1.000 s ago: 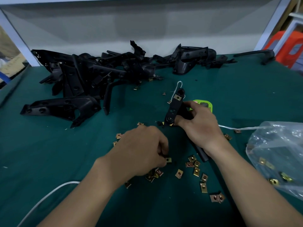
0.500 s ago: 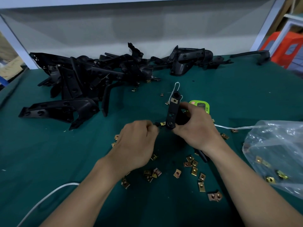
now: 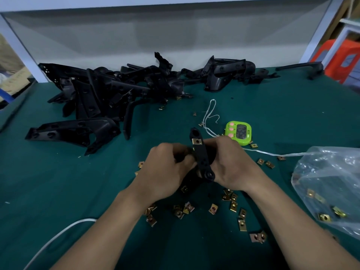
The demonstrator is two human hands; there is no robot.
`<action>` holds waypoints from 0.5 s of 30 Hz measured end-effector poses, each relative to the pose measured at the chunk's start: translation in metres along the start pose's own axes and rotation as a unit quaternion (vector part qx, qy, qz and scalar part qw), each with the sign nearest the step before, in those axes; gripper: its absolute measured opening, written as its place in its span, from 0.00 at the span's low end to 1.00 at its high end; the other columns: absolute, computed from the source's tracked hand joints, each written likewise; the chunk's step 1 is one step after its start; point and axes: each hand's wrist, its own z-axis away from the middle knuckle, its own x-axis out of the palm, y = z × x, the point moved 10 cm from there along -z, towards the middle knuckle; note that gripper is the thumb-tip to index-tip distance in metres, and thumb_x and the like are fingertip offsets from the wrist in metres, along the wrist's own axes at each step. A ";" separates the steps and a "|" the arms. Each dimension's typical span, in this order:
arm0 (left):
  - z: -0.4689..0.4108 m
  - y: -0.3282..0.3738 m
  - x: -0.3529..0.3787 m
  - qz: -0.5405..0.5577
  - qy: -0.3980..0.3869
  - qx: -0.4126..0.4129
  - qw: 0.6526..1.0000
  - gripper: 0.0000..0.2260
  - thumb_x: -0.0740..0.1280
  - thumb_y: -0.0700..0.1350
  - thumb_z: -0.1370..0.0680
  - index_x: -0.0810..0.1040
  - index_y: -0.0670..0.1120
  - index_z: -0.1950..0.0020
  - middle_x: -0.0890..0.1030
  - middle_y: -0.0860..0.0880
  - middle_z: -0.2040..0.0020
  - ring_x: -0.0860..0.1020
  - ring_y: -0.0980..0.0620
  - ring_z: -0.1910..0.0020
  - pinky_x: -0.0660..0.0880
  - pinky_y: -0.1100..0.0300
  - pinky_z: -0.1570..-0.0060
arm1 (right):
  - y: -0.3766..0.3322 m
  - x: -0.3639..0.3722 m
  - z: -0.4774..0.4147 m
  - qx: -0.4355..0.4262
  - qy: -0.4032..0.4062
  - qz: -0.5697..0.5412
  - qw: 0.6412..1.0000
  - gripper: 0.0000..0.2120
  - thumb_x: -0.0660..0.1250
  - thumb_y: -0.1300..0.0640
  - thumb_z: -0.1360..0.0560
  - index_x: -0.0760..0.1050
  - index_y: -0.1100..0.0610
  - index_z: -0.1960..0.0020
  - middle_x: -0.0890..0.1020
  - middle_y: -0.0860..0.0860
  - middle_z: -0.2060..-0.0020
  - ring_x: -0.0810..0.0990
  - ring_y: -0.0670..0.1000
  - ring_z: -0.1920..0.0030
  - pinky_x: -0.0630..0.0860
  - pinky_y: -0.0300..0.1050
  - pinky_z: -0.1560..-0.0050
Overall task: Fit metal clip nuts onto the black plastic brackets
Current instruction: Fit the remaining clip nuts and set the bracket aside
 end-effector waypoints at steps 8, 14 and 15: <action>0.000 -0.006 0.006 0.038 -0.040 -0.010 0.998 0.10 0.65 0.49 0.23 0.80 0.48 0.62 0.73 0.54 0.71 0.67 0.57 0.71 0.66 0.61 0.70 | -0.011 -0.009 0.002 -0.019 -0.004 -0.104 0.994 0.11 0.74 0.60 0.33 0.78 0.65 0.55 0.79 0.56 0.65 0.76 0.48 0.63 0.74 0.41 0.60; -0.002 -0.004 0.000 0.120 -0.015 0.014 0.993 0.08 0.70 0.43 0.20 0.85 0.52 0.57 0.81 0.48 0.63 0.77 0.58 0.63 0.72 0.61 0.60 | -0.013 -0.023 0.003 0.006 0.036 -0.119 0.992 0.08 0.71 0.77 0.30 0.76 0.68 0.55 0.75 0.66 0.67 0.75 0.52 0.67 0.73 0.43 0.65; -0.003 -0.005 -0.003 0.137 0.000 0.012 0.991 0.07 0.72 0.42 0.21 0.86 0.53 0.56 0.83 0.52 0.62 0.79 0.58 0.61 0.73 0.64 0.58 | -0.011 -0.027 0.003 0.015 0.043 -0.145 0.988 0.09 0.69 0.80 0.30 0.75 0.70 0.55 0.73 0.66 0.68 0.74 0.54 0.69 0.72 0.43 0.67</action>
